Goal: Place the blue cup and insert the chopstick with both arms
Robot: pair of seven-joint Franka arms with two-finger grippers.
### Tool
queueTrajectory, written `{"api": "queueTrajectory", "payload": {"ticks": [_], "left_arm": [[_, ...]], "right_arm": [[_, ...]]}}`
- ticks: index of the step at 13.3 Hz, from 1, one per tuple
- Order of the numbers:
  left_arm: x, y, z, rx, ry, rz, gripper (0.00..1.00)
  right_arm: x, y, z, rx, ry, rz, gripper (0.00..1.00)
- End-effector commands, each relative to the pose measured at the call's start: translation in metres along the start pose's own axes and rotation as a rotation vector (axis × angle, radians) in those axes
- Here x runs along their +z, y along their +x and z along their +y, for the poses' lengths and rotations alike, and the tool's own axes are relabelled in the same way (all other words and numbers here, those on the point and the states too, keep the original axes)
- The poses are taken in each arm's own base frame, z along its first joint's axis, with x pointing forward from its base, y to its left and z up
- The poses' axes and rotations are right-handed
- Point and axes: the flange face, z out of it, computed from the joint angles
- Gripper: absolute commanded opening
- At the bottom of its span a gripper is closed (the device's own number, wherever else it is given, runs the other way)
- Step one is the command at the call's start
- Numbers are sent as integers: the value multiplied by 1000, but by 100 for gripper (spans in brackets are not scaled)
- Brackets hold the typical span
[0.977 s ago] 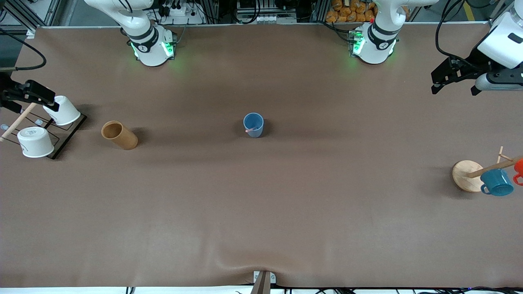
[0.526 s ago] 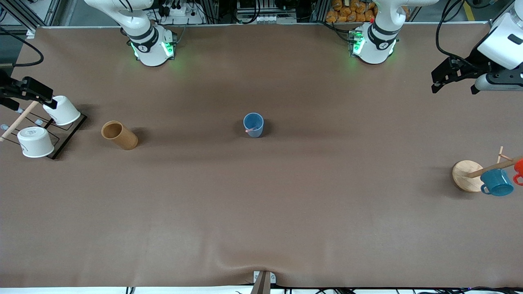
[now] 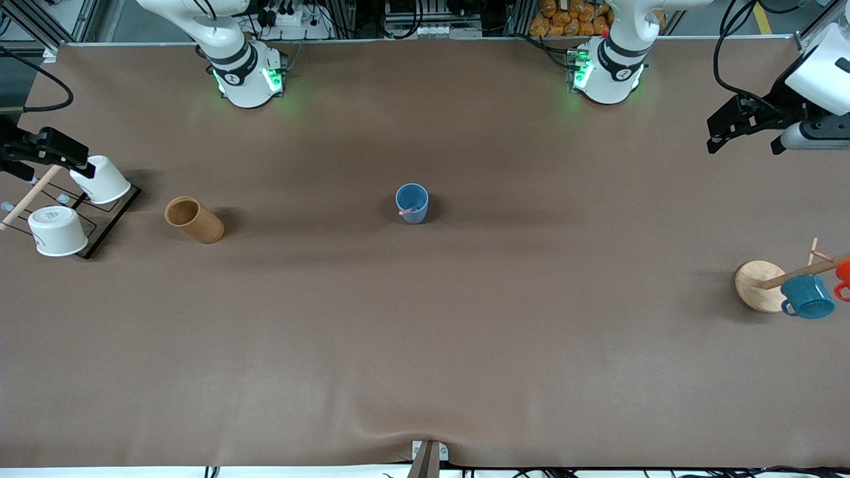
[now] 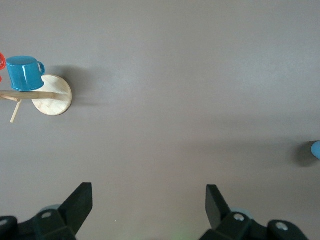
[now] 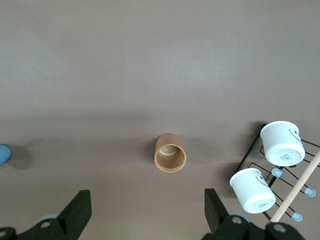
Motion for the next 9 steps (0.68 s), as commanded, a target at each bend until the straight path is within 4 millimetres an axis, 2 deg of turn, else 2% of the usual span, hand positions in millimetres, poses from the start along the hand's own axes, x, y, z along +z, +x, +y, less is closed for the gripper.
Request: {"api": "queueTrajectory", "payload": {"ticks": [1, 9], "left_arm": [[-5, 4, 0, -9, 10, 2, 100], [-3, 5, -1, -17, 9, 0, 100]], "right_arm": [[-4, 0, 4, -2, -2, -4, 100], [-4, 0, -1, -12, -2, -12, 100]]}}
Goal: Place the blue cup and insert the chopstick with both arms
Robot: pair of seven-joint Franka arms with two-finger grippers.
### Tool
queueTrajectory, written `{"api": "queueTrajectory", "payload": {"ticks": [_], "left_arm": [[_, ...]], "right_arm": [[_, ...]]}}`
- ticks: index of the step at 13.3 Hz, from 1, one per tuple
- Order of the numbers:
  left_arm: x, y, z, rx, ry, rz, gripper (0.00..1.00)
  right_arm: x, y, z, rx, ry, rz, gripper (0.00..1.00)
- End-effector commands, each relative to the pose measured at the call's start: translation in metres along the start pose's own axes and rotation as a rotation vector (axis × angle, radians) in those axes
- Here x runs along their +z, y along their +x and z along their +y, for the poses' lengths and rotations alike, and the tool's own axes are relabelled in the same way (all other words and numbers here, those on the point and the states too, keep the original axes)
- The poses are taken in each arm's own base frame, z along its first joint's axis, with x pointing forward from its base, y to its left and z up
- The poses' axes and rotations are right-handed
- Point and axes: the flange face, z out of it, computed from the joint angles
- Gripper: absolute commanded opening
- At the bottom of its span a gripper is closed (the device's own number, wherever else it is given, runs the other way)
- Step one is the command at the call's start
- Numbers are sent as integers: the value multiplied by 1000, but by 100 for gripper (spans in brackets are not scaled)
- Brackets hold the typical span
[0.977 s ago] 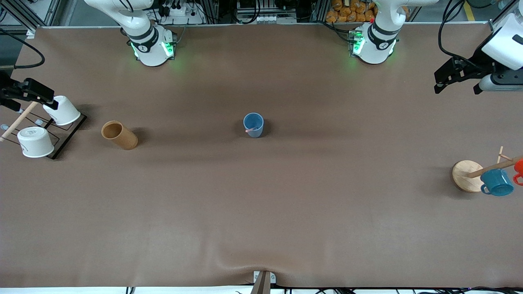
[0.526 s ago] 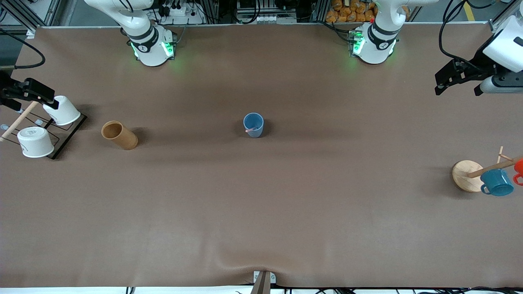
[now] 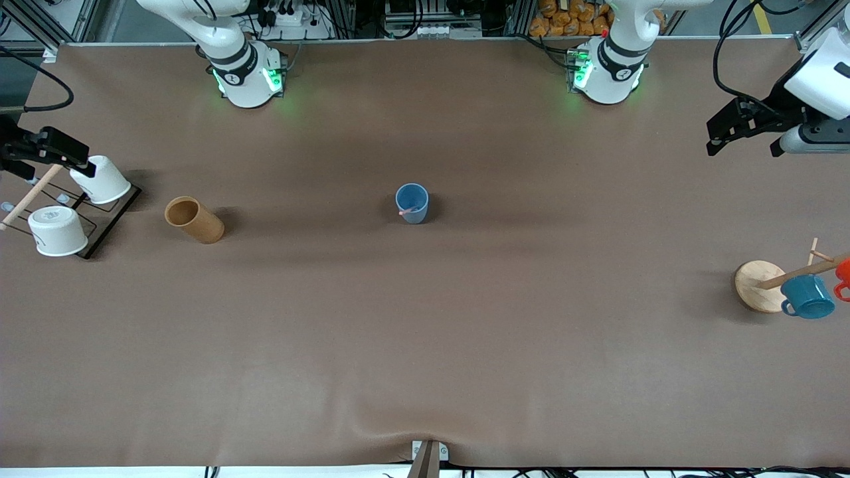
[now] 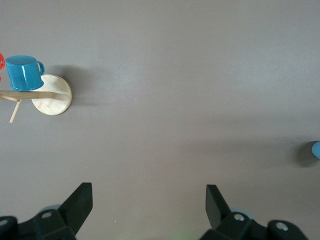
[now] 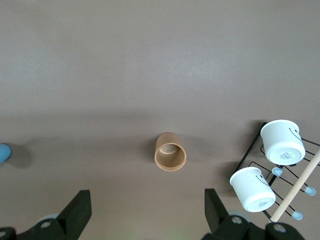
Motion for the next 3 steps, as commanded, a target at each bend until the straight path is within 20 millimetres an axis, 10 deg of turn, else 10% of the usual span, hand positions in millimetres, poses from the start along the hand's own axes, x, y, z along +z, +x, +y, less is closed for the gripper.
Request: {"api": "queueTrajectory", "payload": {"ticks": [1, 3], "left_arm": [[-5, 3, -1, -17, 9, 4, 100], [-5, 4, -8, -28, 10, 4, 100]], "right_arm": [[-4, 0, 0, -12, -3, -4, 100], [-4, 0, -2, -15, -3, -6, 100]]}}
